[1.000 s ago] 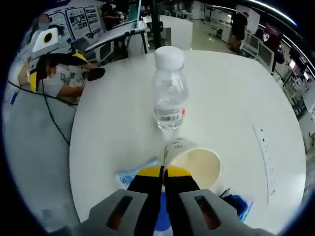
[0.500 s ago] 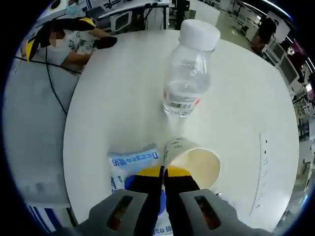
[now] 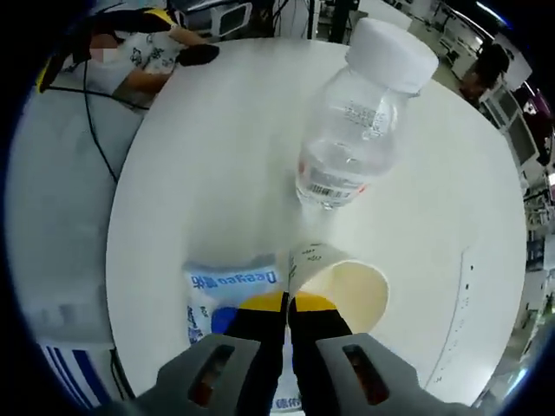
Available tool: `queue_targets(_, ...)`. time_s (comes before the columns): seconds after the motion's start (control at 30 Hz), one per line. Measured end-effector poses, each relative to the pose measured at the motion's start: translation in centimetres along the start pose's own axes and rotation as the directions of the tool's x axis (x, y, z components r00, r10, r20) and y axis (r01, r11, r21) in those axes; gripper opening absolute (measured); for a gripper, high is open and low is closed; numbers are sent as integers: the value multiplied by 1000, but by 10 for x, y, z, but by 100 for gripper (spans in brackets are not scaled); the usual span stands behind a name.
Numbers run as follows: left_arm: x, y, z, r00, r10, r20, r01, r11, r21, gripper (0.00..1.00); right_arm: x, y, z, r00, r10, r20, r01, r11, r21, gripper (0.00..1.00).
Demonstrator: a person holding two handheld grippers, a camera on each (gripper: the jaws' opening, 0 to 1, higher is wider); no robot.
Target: Arrange the tabletop items into an orderly group along one side of the table until the central work area is clear of visible clutter.
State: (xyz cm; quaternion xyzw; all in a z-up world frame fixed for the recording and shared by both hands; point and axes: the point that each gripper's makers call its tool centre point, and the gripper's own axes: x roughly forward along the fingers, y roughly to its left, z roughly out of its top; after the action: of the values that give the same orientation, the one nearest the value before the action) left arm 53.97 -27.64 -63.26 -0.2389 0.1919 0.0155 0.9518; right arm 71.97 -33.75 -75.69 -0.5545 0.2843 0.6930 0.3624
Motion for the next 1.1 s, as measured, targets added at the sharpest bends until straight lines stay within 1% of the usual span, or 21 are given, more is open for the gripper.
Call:
queue_targets(0.17, -1, 1, 2, 1000, 3, 10, -2, 1000, -13, 73, 4, -1, 8, 1000, 9, -8, -10, 1000, -20, 0)
queue_targets(0.27, -1, 1, 2, 1000, -1, 12, 1, 1000, -18, 73, 5, 2, 9, 999, 10, -33, -12, 999, -53, 0)
queue_targets(0.3, -1, 0, 3, 1000, -3, 13, 4, 1000, -20, 73, 6, -3, 11, 999, 11, -41, -14, 997, -70, 0)
queue_targets(0.43, -2, 2, 4, 1000, 0, 16, 0, 1000, -22, 72, 6, 0, 15, 999, 21, -46, -24, 997, -68, 0)
queue_targets(0.67, -3, 3, 5, 1000, 0, 23, 1, 999, -34, 72, 10, 1, 17, 998, 22, -67, -29, 994, -103, 0)
queue_targets(0.73, -3, 3, 5, 1000, 1, 21, 0, 1000, -31, 72, 8, 3, 18, 997, 22, -68, -29, 994, -103, 0)
queue_targets(0.87, -3, 2, 5, 1000, -1, 22, 2, 1000, -31, 72, 11, 1, 19, 997, 23, -70, -30, 994, -105, 0)
queue_targets(1.1, -2, 2, 5, 1000, -4, 24, 4, 999, -35, 72, 11, 1, 20, 998, 19, -62, -25, 996, -89, 0)
